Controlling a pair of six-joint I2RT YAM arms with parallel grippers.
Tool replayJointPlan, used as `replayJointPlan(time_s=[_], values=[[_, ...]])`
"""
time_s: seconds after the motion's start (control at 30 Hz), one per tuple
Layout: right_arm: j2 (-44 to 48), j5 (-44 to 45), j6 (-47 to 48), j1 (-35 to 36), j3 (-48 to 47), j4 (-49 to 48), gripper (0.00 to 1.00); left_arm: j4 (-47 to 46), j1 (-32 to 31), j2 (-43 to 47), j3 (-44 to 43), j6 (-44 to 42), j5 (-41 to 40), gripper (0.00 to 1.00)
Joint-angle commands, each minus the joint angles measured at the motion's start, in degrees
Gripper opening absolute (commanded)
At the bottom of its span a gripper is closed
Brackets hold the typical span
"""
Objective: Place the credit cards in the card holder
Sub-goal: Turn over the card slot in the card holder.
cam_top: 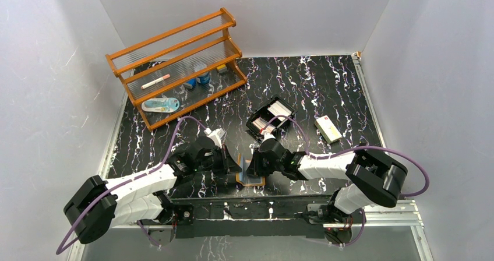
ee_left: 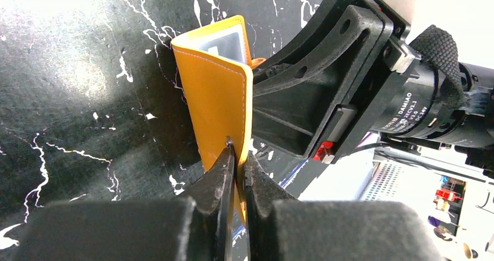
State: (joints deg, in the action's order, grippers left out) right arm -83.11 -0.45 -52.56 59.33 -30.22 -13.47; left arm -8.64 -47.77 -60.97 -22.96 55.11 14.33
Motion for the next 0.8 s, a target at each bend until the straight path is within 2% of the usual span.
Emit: replayJointPlan(time_s=[0.0,0.07,0.17,0.5,0.63,0.77], values=[[-1.0,0.1,0.2,0.4,0.2,-0.5,0.23,-7.4,-0.2,0.5,0.3,1.0,3.7,0.06],[-1.0,0.1,0.2,0.4,0.2,-0.5,0.23,-7.3,-0.2,0.8,0.5,1.0,3.2,0.08],[-1.0,0.1,0.3,0.4,0.3,-0.5,0.23,-6.7,-0.2,0.6,0.3,0.5,3.0,0.05],[-1.5,-0.2,0.5,0.4,0.2,-0.4,0.23,-6.0,-0.2,0.7,0.5,0.3,2.4,0.14],[-1.4,0.0,0.7,0.4,0.1,-0.2,0.23,-5.9,-0.2,0.8,0.6,-0.3,2.5,0.02],[-1.3,0.0,0.9,0.4,0.0,0.1,0.23,-4.2,-0.2,0.2,0.0,-0.9,2.1,0.0]])
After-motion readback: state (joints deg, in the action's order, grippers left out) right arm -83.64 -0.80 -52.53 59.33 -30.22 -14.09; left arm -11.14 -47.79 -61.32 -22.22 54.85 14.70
